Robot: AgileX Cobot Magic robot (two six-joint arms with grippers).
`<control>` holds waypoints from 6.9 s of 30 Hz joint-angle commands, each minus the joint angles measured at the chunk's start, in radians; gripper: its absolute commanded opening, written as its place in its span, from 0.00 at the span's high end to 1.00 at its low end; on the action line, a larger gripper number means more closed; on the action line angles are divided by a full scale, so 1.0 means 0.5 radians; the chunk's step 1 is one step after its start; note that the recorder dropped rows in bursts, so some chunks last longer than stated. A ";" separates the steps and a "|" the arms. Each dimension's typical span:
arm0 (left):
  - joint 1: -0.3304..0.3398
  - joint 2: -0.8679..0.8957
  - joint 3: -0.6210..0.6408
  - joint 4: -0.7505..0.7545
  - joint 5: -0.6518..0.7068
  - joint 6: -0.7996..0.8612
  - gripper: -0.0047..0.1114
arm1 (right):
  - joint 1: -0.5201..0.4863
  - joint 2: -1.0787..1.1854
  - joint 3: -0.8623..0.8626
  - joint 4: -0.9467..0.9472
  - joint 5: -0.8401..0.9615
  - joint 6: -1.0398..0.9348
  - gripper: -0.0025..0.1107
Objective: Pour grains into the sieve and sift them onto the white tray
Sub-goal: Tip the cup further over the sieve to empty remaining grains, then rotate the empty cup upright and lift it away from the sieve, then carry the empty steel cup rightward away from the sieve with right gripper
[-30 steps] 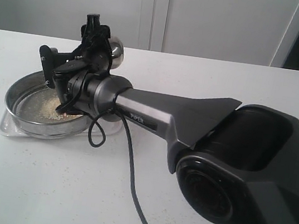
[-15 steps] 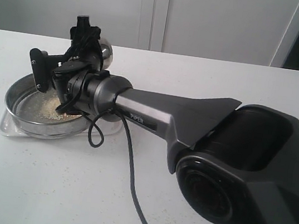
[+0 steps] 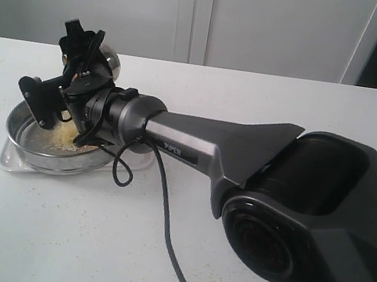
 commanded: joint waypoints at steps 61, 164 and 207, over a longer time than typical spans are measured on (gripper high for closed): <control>0.003 -0.007 0.009 -0.014 -0.002 -0.001 0.96 | -0.005 -0.030 -0.094 -0.207 0.085 -0.807 0.98; 0.003 -0.007 0.009 -0.014 -0.002 -0.001 0.96 | -0.121 -0.394 -0.088 2.578 0.150 0.253 0.98; 0.003 -0.007 0.009 -0.014 -0.002 -0.001 0.96 | -0.335 -1.447 1.696 2.887 -1.034 0.558 0.98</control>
